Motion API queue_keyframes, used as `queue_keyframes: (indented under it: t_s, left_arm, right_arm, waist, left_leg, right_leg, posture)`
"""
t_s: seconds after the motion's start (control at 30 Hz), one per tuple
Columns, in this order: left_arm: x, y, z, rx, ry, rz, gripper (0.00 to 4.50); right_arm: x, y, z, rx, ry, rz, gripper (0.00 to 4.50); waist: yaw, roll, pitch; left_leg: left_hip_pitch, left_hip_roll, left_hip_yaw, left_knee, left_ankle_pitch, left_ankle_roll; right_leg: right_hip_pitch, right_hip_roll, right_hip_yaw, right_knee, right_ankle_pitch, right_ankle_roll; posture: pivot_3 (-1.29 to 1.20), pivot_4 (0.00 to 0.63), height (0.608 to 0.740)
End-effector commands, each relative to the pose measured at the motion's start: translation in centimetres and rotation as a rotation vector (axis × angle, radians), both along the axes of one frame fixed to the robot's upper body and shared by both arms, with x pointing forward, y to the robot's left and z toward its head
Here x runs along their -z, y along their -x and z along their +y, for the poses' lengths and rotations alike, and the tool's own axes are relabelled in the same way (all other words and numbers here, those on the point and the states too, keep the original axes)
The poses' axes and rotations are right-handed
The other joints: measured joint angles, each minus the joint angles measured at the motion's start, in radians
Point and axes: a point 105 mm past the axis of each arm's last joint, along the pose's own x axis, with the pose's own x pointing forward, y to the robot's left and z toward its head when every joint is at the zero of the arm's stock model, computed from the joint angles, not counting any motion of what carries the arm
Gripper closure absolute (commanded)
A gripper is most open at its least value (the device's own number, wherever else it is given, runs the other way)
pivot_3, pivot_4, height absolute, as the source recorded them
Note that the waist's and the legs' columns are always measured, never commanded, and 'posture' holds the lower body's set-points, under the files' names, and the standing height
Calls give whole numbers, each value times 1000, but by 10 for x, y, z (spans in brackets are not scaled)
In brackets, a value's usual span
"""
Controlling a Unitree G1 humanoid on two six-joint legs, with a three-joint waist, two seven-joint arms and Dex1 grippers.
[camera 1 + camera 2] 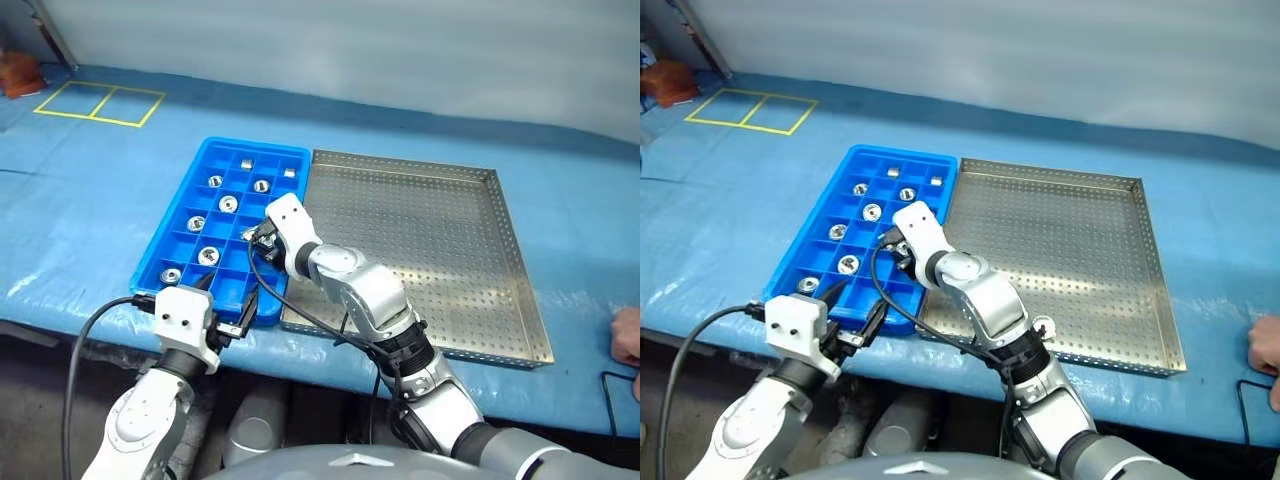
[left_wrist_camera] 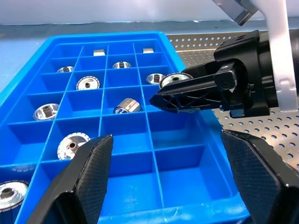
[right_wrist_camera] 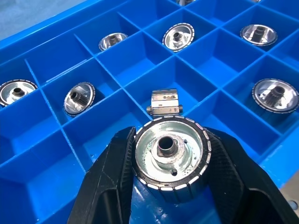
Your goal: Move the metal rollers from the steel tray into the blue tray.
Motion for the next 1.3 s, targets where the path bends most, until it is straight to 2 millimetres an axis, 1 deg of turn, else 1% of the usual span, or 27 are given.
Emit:
queue_keyframes:
  t_s: [0.03,0.1,0.2,0.3,0.43,0.5,0.57,0.6,0.7,0.8,0.9,0.97,1.07,1.1,1.17,1.23,1.3]
  left_arm:
    - [-17,1,-7,30,-1,-71,471]
    - [-17,-1,-9,47,-1,-71,471]
    - [-17,-5,-14,91,3,-69,471]
    - [-18,-8,-23,153,18,-69,471]
    - [-17,-14,-36,253,35,-62,471]
    - [-16,-18,-44,308,49,-56,471]
    - [-16,-20,-56,387,66,-48,471]
    - [-15,-20,-60,419,70,-45,471]
    - [-14,-20,-72,515,79,-33,471]
    - [-9,-14,-85,640,59,-3,471]
    - [-3,-5,-94,752,21,31,471]
    - [2,1,-97,810,3,54,471]
    - [4,4,-97,834,-1,68,471]
    - [5,3,-96,832,-4,69,471]
    - [5,3,-95,830,-9,71,471]
    - [6,1,-93,811,-10,70,471]
    - [7,2,-91,802,-15,72,471]
  right_arm:
    - [-4,2,2,-12,-29,-13,2669]
    - [-3,1,-2,4,-26,-15,1907]
    - [-6,-2,-11,37,-33,-24,1016]
    - [-12,-5,-23,80,-32,-45,13]
    - [-29,-7,-49,153,-45,-96,13]
    - [-38,-6,-66,207,-46,-112,13]
    - [-45,-2,-88,269,-43,-119,13]
    - [-47,0,-97,298,-37,-117,13]
    - [-46,9,-121,382,6,-83,13]
    - [-34,22,-141,449,14,50,13]
    - [-20,30,-156,505,40,115,13]
    - [-10,37,-159,504,42,152,13]
    - [0,46,-153,467,15,202,13]
    - [7,51,-149,442,-3,238,13]
    - [15,58,-145,418,-15,282,13]
    - [26,64,-145,417,8,319,13]
    - [29,68,-143,401,10,335,13]
  waist:
    - [12,0,0]
    - [19,0,0]
    - [29,0,0]
    - [28,0,0]
    - [9,0,0]
    - [-18,0,0]
    - [-48,1,0]
    - [-70,1,0]
    - [-128,1,0]
    - [-189,1,0]
    - [-224,1,0]
    - [-239,1,0]
    - [-258,1,0]
    - [-262,1,0]
    - [-263,1,0]
    - [-262,1,0]
    - [-260,1,0]
  left_leg:
    - [0,0,0,0,0,0]
    - [0,0,0,0,0,0]
    - [0,0,0,0,0,0]
    - [0,0,0,1,0,0]
    - [-1,-1,0,1,0,0]
    - [-2,-1,0,2,0,0]
    - [-2,-1,-1,1,0,0]
    - [-2,-1,-1,1,0,0]
    - [-2,-1,-1,1,0,0]
    - [0,0,-1,1,0,0]
    - [1,0,0,0,0,0]
    - [2,0,0,0,0,0]
    - [3,1,1,0,0,0]
    - [3,1,2,1,0,0]
    - [3,1,2,1,0,0]
    - [3,1,3,1,0,0]
    - [3,0,3,1,0,0]
  right_leg:
    - [0,0,0,0,0,0]
    - [0,0,0,0,0,0]
    - [0,0,-1,0,0,0]
    - [0,-1,-2,-1,0,0]
    - [0,-1,-2,-1,0,0]
    - [0,-1,-2,-1,0,0]
    - [0,0,-2,-1,0,0]
    - [1,-1,-3,-1,0,0]
    - [1,-1,-2,-1,0,0]
    - [1,-1,0,0,1,0]
    - [1,1,1,2,1,0]
    - [1,1,1,2,0,0]
    - [1,1,3,3,0,0]
    - [1,1,4,3,0,0]
    - [1,1,5,3,0,0]
    - [1,1,5,3,0,0]
    - [2,0,6,2,0,0]
  posture:
    - [495,150,740]
    - [474,150,740]
    - [431,150,740]
    - [354,150,740]
    - [259,150,740]
    - [212,150,740]
    - [165,150,740]
    - [138,150,740]
    - [59,150,740]
    - [20,150,740]
    - [-10,150,740]
    - [-18,150,740]
    - [-23,150,740]
    - [-23,150,740]
    - [-7,150,740]
    - [2,150,740]
    - [12,150,740]
